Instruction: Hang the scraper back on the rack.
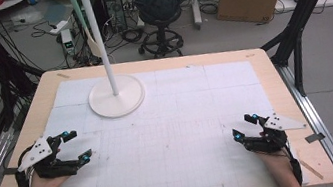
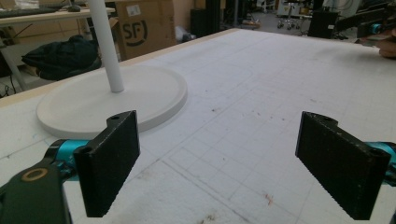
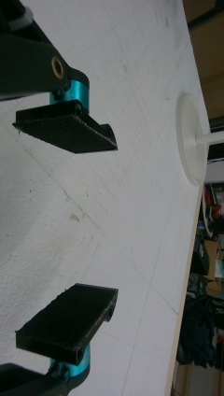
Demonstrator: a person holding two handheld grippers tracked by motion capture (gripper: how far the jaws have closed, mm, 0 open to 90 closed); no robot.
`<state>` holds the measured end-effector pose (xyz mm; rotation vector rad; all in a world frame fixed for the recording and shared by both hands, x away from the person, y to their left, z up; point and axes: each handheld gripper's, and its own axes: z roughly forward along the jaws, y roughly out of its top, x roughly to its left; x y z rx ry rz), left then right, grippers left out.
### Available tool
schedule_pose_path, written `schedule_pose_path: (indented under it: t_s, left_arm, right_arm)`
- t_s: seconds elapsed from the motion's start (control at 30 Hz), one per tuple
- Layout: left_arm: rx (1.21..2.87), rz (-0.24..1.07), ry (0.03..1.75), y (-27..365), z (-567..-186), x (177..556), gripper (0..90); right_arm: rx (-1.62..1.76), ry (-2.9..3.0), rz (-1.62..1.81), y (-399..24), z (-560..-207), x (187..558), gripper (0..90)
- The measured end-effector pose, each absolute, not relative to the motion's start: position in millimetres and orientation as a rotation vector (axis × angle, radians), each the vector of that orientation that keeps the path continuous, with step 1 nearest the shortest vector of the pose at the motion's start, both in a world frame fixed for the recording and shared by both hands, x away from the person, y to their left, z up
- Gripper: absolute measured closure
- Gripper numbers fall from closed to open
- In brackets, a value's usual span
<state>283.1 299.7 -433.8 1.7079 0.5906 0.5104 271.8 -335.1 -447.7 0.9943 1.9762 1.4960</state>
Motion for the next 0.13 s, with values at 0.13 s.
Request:
schedule_pose_path:
  t_s: [0.13]
  left_arm:
    - [1.719, 0.504, 0.591, 301.4, -437.1, 281.1, 14.2]
  right_arm:
    - [0.994, 1.977, 1.497, -335.2, -447.7, 271.7, 23.2]
